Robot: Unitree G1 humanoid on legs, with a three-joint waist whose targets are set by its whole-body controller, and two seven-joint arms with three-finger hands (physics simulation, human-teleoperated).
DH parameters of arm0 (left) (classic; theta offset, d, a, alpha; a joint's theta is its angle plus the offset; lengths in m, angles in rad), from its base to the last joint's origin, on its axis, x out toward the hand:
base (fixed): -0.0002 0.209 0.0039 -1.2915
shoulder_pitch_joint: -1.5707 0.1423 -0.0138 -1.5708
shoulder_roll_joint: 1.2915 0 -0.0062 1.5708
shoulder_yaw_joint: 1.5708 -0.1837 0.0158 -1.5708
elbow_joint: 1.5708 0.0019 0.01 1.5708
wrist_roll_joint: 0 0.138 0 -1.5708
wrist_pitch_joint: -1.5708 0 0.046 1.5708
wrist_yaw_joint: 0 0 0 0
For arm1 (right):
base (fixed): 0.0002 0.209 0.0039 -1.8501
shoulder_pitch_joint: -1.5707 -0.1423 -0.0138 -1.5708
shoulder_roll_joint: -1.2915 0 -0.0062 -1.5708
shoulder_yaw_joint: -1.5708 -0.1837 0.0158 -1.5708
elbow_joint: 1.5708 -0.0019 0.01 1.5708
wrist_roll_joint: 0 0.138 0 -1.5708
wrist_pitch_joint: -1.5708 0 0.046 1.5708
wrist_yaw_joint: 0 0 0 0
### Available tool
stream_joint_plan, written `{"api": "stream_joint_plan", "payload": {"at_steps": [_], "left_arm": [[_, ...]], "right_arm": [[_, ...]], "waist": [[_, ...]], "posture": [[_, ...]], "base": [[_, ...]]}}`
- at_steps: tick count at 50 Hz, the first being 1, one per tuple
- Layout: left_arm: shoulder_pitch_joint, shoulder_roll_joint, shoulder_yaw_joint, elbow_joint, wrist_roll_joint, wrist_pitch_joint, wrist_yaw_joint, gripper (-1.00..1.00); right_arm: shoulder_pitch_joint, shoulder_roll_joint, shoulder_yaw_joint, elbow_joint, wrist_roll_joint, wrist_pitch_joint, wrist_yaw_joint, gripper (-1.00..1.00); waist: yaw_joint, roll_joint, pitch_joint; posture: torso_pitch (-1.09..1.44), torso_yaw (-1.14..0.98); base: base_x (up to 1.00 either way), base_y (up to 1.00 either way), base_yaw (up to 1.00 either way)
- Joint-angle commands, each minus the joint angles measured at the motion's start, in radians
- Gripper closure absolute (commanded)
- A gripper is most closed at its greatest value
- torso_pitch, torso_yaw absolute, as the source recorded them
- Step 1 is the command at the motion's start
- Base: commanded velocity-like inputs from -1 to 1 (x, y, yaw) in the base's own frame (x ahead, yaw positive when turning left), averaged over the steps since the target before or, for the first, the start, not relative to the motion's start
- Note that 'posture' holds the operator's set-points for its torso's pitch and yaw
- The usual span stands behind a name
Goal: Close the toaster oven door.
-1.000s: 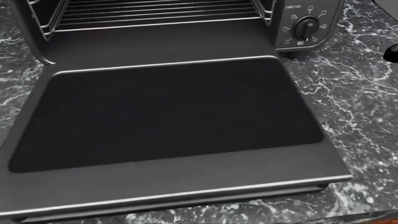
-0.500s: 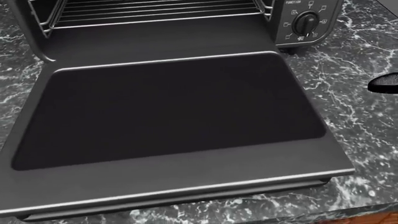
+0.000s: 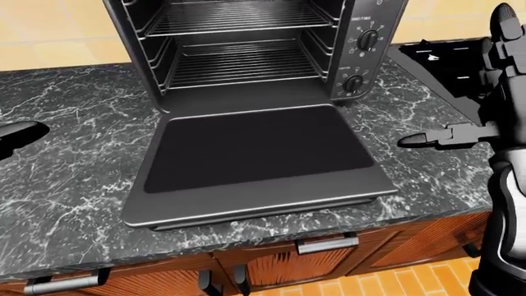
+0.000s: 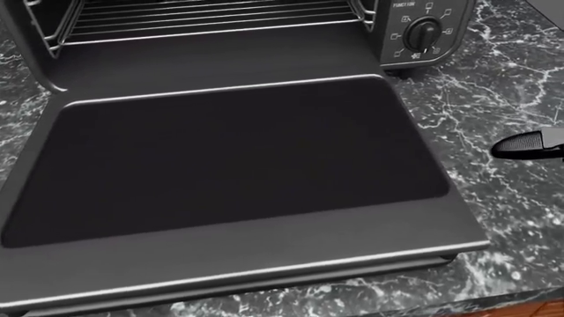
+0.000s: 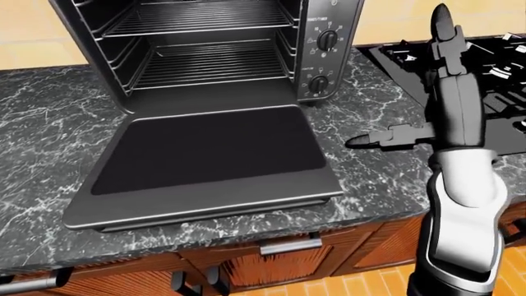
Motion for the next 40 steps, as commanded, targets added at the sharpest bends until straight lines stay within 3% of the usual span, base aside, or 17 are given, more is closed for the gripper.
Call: {"api": "stream_joint_plan", "payload": {"at_steps": [1,40], "left_arm": [[-0.019,0.026,0.017,-0.028,0.002,-0.021,0.000,-1.00],[-0.017,0.034,0.028,-0.033,-0.023,-0.020,0.010,-1.00]], "right_arm": [[-0.024,-0.014,-0.011,-0.021,-0.023,-0.042,-0.008,-1.00],[-0.037,0.053,0.051,-0.074,-0.068,0.001,0.022,-1.00]], "waist": [[0.000,0.003,-0.019],[-0.002,0.008,-0.019]], "posture": [[0.00,0.00],[0.00,0.00]], "base": [[0.00,0.00,0.00],[0.00,0.00,0.00]]}}
